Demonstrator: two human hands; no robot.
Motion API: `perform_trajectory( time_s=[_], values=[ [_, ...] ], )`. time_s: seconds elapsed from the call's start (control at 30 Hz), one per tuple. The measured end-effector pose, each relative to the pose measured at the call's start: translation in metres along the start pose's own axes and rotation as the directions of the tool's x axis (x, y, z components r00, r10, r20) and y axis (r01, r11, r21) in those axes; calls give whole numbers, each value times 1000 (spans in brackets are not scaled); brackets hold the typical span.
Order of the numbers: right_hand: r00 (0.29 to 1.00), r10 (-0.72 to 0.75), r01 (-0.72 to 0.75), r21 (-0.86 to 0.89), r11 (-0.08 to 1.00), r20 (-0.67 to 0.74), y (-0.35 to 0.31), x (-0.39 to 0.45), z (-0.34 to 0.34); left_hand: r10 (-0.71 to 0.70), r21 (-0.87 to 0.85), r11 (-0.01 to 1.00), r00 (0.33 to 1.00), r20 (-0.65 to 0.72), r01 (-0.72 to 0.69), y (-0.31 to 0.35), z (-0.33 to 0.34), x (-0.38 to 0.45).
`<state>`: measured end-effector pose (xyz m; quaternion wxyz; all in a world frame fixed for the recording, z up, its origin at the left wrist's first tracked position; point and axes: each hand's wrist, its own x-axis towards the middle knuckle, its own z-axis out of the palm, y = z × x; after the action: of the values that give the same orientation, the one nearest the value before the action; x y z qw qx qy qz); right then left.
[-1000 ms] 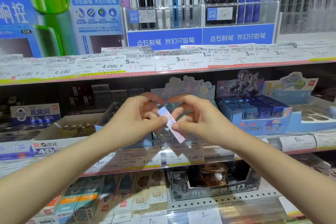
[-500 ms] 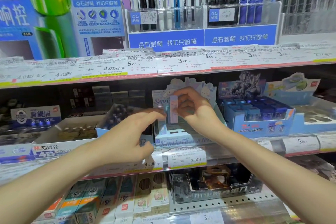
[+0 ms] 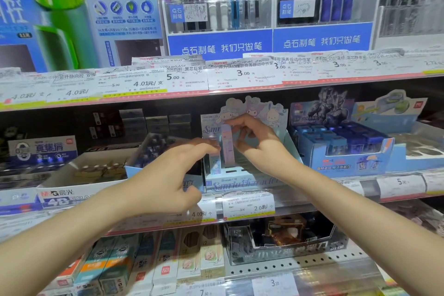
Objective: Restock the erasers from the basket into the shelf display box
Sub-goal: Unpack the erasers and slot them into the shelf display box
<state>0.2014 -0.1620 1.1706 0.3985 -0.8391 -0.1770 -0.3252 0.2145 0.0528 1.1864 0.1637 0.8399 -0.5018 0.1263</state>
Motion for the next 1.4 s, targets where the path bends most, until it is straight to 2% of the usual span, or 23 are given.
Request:
perform_trajectory(
  time_s=[0.2, 0.43, 0.53, 0.73, 0.83, 1.0, 1.13, 1.2, 1.3, 1.4],
  values=[
    [1000, 2, -3, 30, 1000, 26, -2, 0, 0, -12, 7, 1000, 1000, 6, 12, 3, -2, 1],
    [998, 30, -26, -76, 997, 50, 1, 0, 1, -18, 15, 1000, 1000, 25, 18, 4, -4, 2],
    [998, -16, 23, -121, 992, 60, 0, 0, 1, -8, 10, 1000, 1000, 22, 8, 3, -5, 2],
    [1000, -3, 5, -114, 993, 12, 0, 1, 0, -3, 16, 1000, 1000, 28, 2, 3, -6, 2],
    [999, -25, 32, -174, 984, 41, 1, 0, -1, 6, 13, 1000, 1000, 29, -6, 3, -7, 2],
    [999, -42, 45, -126, 991, 24, -3, 0, -2, -7, 7, 1000, 999, 38, 7, 1, -9, 5],
    [992, 38, -23, -131, 991, 119, -7, -3, -9, -20, 36, 999, 998, 58, 18, 4, -10, 8],
    [983, 87, -64, -139, 988, 163, -7, -7, -15, -21, 55, 998, 999, 49, 18, 7, -10, 10],
    [982, 127, -112, -106, 988, 142, -7, -20, -24, -38, 104, 994, 999, 5, 38, 11, -7, 9],
    [996, 62, -55, -98, 994, 63, -12, -34, -37, -41, 140, 988, 990, -138, 61, 24, -3, 6]
  ],
)
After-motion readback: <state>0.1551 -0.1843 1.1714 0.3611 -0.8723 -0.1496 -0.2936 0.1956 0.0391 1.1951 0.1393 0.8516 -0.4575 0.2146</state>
